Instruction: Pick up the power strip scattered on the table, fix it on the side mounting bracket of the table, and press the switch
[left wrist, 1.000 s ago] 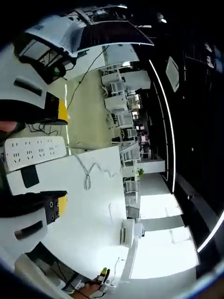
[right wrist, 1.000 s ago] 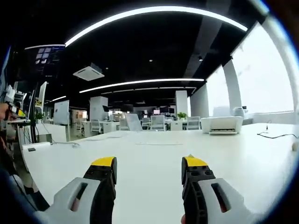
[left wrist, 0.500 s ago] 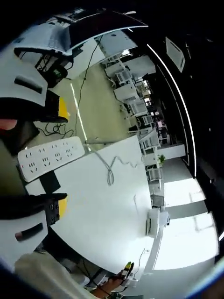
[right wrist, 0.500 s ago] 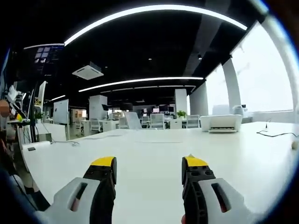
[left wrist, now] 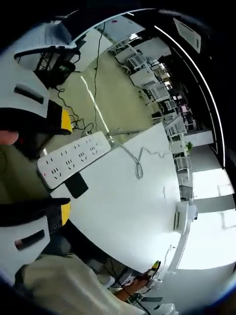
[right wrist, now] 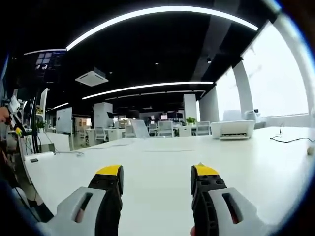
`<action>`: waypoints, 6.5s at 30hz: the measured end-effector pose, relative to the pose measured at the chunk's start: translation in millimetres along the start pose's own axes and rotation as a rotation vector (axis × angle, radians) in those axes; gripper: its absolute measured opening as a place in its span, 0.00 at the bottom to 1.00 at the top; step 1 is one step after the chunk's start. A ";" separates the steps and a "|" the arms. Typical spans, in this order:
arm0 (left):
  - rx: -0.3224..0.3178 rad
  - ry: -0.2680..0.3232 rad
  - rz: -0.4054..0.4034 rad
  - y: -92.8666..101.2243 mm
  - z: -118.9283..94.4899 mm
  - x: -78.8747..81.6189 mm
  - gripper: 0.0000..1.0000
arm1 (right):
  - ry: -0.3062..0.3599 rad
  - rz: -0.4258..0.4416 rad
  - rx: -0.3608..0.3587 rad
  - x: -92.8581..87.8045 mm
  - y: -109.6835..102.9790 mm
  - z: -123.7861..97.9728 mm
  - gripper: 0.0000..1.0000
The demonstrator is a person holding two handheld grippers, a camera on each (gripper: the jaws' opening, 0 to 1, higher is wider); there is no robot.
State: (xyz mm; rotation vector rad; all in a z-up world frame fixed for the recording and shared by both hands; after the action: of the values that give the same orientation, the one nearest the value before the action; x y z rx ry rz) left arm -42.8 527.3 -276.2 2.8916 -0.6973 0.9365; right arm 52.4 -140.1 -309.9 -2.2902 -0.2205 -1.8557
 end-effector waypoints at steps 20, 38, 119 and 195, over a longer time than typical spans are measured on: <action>-0.109 -0.172 0.012 -12.0 34.8 -18.7 0.51 | -0.013 -0.004 0.010 -0.7 -7.9 -3.8 0.50; -0.169 -0.333 -0.140 -8.5 72.2 -39.8 0.40 | -0.024 0.015 0.006 -9.5 -0.2 -3.4 0.49; -0.165 -0.490 -0.236 2.6 94.8 -54.2 0.35 | -0.051 -0.090 0.199 48.5 -46.5 32.3 0.43; -0.169 -0.516 -0.226 -2.9 98.1 -53.8 0.30 | -0.163 -0.349 0.687 131.7 -242.4 93.8 0.00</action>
State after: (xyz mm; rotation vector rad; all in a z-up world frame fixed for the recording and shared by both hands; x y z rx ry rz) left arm -26.2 536.6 -386.5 2.9804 -0.4181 0.0962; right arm 113.0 117.4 -187.8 -1.9749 -1.1445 -1.3932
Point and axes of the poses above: the point that each gripper's makers call its tool centre point, and the gripper's own axes: z roughly forward along the fingers, y roughly to its right, x roughly out of its top, the point moved 2 cm from there along -z, roughly backward along the fingers, and after that the axes turned 13 degrees about -y, right-handed, at the moved point
